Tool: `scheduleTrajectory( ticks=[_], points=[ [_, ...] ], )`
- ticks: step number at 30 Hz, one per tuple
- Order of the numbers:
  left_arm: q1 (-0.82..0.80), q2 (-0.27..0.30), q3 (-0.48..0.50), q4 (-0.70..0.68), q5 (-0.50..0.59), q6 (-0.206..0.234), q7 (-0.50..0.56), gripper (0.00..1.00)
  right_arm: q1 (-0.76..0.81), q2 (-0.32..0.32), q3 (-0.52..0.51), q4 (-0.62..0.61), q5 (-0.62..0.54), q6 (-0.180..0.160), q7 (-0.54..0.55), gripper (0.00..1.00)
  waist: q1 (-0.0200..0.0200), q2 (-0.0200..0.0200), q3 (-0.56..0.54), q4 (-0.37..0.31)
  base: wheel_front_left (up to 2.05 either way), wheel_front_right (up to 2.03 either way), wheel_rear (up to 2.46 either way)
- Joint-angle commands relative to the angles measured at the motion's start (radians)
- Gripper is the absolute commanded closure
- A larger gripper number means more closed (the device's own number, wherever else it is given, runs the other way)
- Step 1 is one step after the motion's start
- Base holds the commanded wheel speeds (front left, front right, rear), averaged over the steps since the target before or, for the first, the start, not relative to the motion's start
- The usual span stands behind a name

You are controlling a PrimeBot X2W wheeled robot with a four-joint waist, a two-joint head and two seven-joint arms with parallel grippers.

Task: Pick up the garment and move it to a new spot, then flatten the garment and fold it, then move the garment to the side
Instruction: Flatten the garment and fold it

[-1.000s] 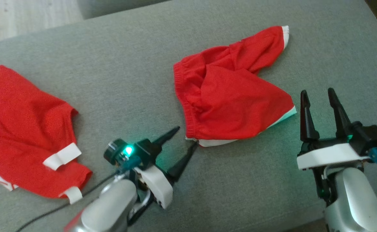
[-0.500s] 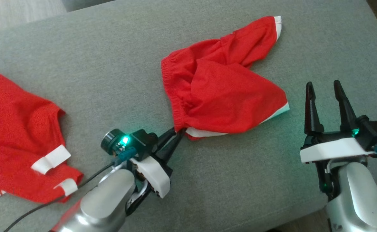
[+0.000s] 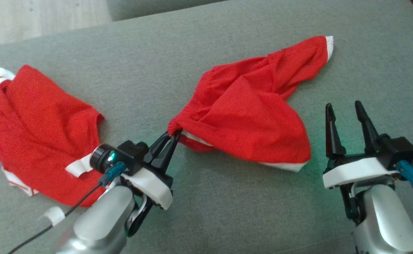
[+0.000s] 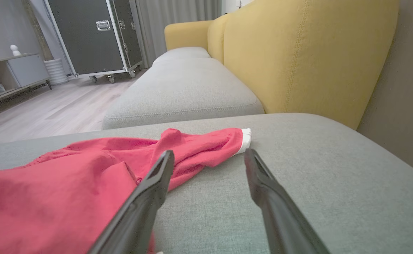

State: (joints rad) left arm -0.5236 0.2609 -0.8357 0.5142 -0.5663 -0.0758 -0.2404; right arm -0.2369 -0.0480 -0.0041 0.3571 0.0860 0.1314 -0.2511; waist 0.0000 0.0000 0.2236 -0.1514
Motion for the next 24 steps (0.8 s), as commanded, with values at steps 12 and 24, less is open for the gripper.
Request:
scheduleTrajectory(
  ticks=[12, 24],
  points=[
    [0.067, 0.064, 0.101, -0.067, -0.011, 0.084, -0.020, 1.00, -0.007, -0.002, 0.089, 0.103, -0.007, -0.001, 0.013, 0.00, 0.0000, 0.0000, -0.051, 0.080, 0.00, 0.00, 0.00],
    [0.094, 0.053, 0.093, -0.085, -0.009, 0.093, -0.020, 1.00, -0.074, -0.002, 0.186, 0.224, 0.003, -0.001, 0.133, 0.00, 0.0000, 0.0000, -0.061, 0.103, 0.00, 0.00, 0.00]
  ],
)
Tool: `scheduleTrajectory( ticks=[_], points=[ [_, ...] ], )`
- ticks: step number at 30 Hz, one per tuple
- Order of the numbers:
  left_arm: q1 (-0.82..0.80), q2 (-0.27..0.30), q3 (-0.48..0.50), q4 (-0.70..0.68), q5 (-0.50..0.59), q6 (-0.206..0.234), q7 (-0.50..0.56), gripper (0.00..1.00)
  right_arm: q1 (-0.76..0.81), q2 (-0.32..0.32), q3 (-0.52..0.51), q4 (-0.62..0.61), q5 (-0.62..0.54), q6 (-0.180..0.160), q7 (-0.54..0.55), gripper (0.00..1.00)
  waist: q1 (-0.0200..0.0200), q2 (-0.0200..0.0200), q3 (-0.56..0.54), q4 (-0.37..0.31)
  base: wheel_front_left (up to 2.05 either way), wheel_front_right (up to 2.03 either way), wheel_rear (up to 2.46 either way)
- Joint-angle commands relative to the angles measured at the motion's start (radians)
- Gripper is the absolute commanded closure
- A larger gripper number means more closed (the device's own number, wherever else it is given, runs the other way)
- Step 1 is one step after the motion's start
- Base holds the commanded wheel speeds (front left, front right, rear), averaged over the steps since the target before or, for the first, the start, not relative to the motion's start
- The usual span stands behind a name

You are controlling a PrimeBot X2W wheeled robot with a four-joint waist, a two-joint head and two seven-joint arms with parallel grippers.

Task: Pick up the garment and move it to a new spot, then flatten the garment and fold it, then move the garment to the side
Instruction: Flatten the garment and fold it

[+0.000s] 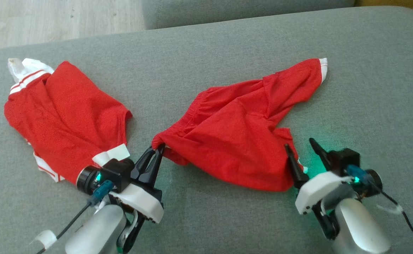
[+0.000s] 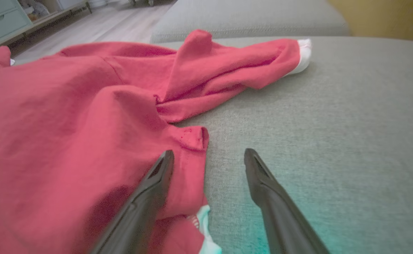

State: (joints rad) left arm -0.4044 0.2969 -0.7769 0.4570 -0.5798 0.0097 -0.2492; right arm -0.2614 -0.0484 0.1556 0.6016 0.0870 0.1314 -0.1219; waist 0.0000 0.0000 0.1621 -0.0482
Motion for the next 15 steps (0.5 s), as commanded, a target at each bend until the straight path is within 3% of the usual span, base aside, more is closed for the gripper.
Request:
scheduleTrajectory(
  ticks=[1, 13, 14, 15],
  points=[
    [-0.025, 0.016, 0.034, -0.028, 0.005, 0.007, -0.012, 1.00, -0.064, -0.002, 0.034, -0.004, 0.002, -0.001, 0.020, 0.00, 0.0000, 0.0000, 0.000, 0.001, 0.00, 0.00, 0.00],
    [-0.029, -0.002, 0.021, -0.021, 0.009, -0.003, -0.012, 1.00, -0.191, -0.002, 0.141, 0.186, 0.056, -0.001, 0.136, 0.00, 0.0000, 0.0000, -0.001, 0.021, 0.00, 0.00, 0.00],
    [-0.029, -0.003, 0.020, -0.020, 0.009, -0.003, -0.012, 1.00, -0.200, -0.002, 0.146, 0.202, 0.057, -0.001, 0.141, 0.08, 0.0000, 0.0000, -0.001, 0.023, 0.00, 0.00, 0.00],
    [-0.029, -0.004, 0.019, -0.019, 0.010, -0.003, -0.012, 1.00, -0.208, -0.002, 0.150, 0.216, 0.060, -0.001, 0.142, 0.62, 0.0000, 0.0000, -0.002, 0.024, 0.00, 0.00, 0.00]
  ],
)
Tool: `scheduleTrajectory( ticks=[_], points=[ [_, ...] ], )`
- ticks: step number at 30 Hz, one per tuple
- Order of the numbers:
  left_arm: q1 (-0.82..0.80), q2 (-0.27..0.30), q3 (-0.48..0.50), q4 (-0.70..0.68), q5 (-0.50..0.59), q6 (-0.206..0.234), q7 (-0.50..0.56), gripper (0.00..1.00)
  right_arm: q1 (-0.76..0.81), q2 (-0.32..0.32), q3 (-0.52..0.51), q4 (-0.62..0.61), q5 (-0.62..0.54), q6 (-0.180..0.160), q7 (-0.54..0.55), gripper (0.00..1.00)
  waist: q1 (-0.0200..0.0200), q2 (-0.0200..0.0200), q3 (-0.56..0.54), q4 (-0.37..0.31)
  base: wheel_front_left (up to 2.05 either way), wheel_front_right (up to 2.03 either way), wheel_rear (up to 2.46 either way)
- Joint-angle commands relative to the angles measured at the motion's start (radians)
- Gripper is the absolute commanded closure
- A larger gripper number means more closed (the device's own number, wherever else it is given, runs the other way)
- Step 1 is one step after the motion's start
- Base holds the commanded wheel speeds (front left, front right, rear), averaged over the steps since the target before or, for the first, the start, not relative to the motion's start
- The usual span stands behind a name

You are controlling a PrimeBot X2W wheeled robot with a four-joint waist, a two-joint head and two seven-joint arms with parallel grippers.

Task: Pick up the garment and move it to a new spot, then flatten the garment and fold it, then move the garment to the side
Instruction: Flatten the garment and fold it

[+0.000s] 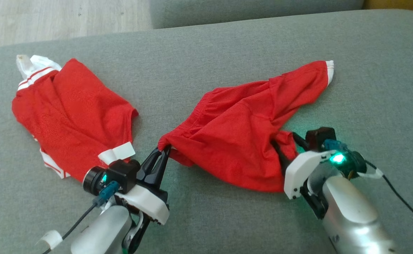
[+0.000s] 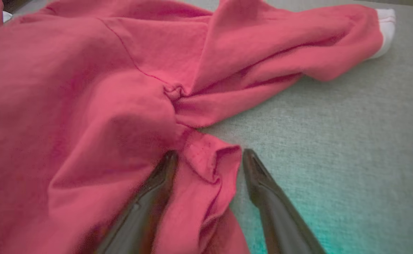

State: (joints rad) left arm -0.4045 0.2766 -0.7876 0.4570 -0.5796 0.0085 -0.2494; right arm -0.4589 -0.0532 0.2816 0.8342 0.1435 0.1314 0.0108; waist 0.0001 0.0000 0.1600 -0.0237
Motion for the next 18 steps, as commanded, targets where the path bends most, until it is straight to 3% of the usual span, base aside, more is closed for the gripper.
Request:
scheduleTrajectory(
  ticks=[1, 5, 10, 18],
  points=[
    [-0.028, 0.016, 0.030, -0.018, 0.010, -0.002, -0.012, 1.00, -0.018, 0.003, 0.026, -0.005, 0.008, -0.001, 0.005, 1.00, -0.0001, 0.0000, -0.001, 0.001, 0.00, 0.00, 0.00],
    [-0.026, 0.015, 0.031, -0.016, 0.009, -0.003, -0.012, 1.00, -0.055, 0.003, -0.002, 0.027, -0.001, -0.001, -0.039, 1.00, -0.0001, 0.0000, -0.006, 0.001, 0.00, 0.00, 0.00],
    [-0.023, 0.014, 0.036, -0.021, 0.009, 0.001, -0.012, 1.00, -0.122, 0.003, -0.129, 0.053, -0.090, -0.001, -0.081, 1.00, -0.0001, 0.0000, -0.008, -0.002, 0.00, 0.00, 0.00],
    [-0.047, 0.001, 0.030, -0.031, 0.024, -0.002, -0.012, 1.00, -0.240, -0.017, -0.278, 0.046, -0.270, -0.001, -0.034, 1.00, -0.0001, 0.0000, 0.011, 0.004, 0.00, 0.00, 0.00]
  ],
)
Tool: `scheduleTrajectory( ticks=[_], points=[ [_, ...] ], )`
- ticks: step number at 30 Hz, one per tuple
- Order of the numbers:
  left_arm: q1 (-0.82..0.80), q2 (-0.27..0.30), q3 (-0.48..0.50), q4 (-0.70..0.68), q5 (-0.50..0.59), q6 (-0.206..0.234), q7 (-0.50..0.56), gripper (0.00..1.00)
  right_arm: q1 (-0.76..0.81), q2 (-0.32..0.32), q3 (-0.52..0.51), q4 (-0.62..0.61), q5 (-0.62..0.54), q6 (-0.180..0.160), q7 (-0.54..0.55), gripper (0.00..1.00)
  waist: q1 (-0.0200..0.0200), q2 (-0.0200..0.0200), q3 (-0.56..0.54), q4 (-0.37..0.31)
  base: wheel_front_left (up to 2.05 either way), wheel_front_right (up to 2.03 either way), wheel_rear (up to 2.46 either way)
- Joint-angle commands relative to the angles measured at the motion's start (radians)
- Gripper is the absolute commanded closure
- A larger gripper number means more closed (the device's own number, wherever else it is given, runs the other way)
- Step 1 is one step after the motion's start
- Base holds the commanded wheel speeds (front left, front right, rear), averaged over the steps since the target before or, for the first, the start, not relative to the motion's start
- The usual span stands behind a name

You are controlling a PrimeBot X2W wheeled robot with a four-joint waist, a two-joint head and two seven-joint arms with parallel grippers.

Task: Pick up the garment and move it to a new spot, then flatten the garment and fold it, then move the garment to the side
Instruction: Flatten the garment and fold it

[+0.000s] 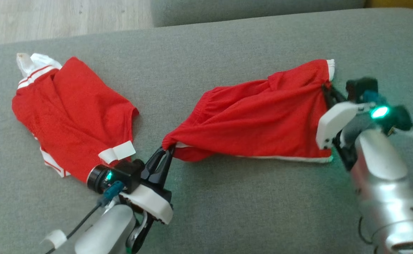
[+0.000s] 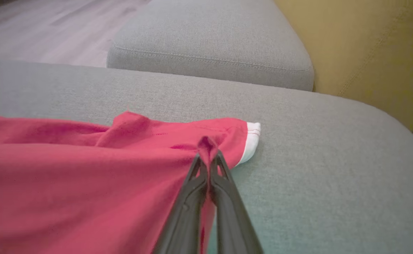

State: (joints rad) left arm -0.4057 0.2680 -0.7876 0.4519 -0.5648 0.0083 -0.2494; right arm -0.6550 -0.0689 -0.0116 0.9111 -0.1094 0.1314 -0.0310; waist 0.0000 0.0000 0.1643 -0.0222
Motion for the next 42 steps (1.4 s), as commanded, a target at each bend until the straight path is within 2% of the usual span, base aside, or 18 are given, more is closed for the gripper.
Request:
scheduleTrajectory(
  ticks=[1, 9, 10, 11, 12, 13, 14, 15, 22, 30, 34, 35, 36, 38, 42],
  points=[
    [-0.055, 0.007, 0.027, -0.025, 0.013, -0.005, -0.012, 1.00, -0.061, -0.006, 0.012, -0.029, -0.036, -0.001, 0.021, 1.00, 0.0000, 0.0000, 0.012, 0.004, 0.00, 0.00, 0.00],
    [-0.139, -0.041, -0.022, 0.014, 0.055, -0.040, -0.012, 1.00, -0.164, -0.060, 0.035, 0.064, -0.142, -0.001, 0.088, 1.00, 0.0000, 0.0000, 0.042, 0.023, 0.00, 0.00, 0.00],
    [-0.144, -0.048, -0.027, 0.023, 0.058, -0.045, -0.012, 1.00, -0.172, -0.067, 0.034, 0.080, -0.146, -0.001, 0.092, 0.96, 0.0000, 0.0000, 0.044, 0.025, 0.00, 0.00, 0.00],
    [-0.149, -0.054, -0.031, 0.031, 0.060, -0.050, -0.012, 1.00, -0.178, -0.074, 0.036, 0.090, -0.157, -0.001, 0.087, 0.04, 0.0000, 0.0000, 0.045, 0.027, 0.00, 0.00, 0.00],
    [-0.153, -0.059, -0.033, 0.038, 0.062, -0.053, -0.012, 0.98, -0.183, -0.077, 0.031, 0.100, -0.160, -0.001, 0.081, 0.00, 0.0000, 0.0000, 0.046, 0.028, 0.00, 0.00, 0.00],
    [-0.154, -0.064, -0.034, 0.044, 0.063, -0.056, -0.012, 0.67, -0.187, -0.076, 0.025, 0.109, -0.162, -0.001, 0.072, 0.00, 0.0000, 0.0000, 0.045, 0.028, 0.00, 0.00, 0.00],
    [-0.153, -0.067, -0.034, 0.050, 0.064, -0.058, -0.012, 0.23, -0.188, -0.074, 0.018, 0.115, -0.163, -0.001, 0.060, 0.00, 0.0000, 0.0000, 0.044, 0.028, 0.00, 0.00, 0.00],
    [-0.151, -0.070, -0.031, 0.055, 0.063, -0.058, -0.012, 0.00, -0.189, -0.070, 0.011, 0.119, -0.163, -0.001, 0.047, 0.00, 0.0000, 0.0000, 0.042, 0.026, 0.00, 0.00, 0.00],
    [-0.118, -0.063, 0.019, 0.051, 0.064, -0.042, -0.012, 0.00, -0.159, -0.042, -0.038, 0.115, -0.163, -0.001, -0.054, 0.00, 0.0000, 0.0000, 0.006, 0.015, 0.00, 0.00, 0.00],
    [-0.014, -0.026, 0.178, -0.083, 0.072, 0.010, -0.012, 0.00, -0.053, 0.006, -0.067, 0.014, -0.088, -0.001, -0.213, 0.00, 0.0000, 0.0000, -0.066, 0.002, 0.00, 0.00, 0.00],
    [0.071, -0.021, 0.307, -0.210, 0.093, 0.051, -0.012, 0.00, 0.042, 0.017, -0.044, -0.150, -0.015, -0.001, -0.230, 0.00, 0.0000, 0.0000, -0.093, -0.012, 0.00, 0.00, 0.00],
    [0.121, -0.027, 0.371, -0.272, 0.110, 0.065, -0.012, 0.00, 0.118, 0.018, -0.012, -0.275, 0.041, -0.001, -0.230, 0.00, 0.0000, 0.0000, -0.103, -0.019, 0.00, 0.00, 0.00],
    [0.121, -0.027, 0.371, -0.272, 0.110, 0.065, -0.012, 0.00, 0.118, 0.018, -0.012, -0.275, 0.041, -0.001, -0.230, 0.00, 0.0000, 0.0000, -0.103, -0.019, 0.00, 0.00, 0.00],
    [0.196, -0.052, 0.458, -0.343, 0.130, 0.070, -0.012, 0.00, 0.249, 0.018, 0.019, -0.439, 0.124, -0.001, -0.230, 0.00, 0.0000, 0.0000, -0.111, -0.026, 0.00, 0.00, 0.00],
    [0.281, -0.089, 0.527, -0.376, 0.161, 0.053, -0.012, 0.00, 0.403, 0.018, 0.043, -0.569, 0.177, -0.001, -0.231, 0.00, 0.0000, 0.0000, -0.115, -0.031, 0.00, 0.00, 0.00]
  ],
)
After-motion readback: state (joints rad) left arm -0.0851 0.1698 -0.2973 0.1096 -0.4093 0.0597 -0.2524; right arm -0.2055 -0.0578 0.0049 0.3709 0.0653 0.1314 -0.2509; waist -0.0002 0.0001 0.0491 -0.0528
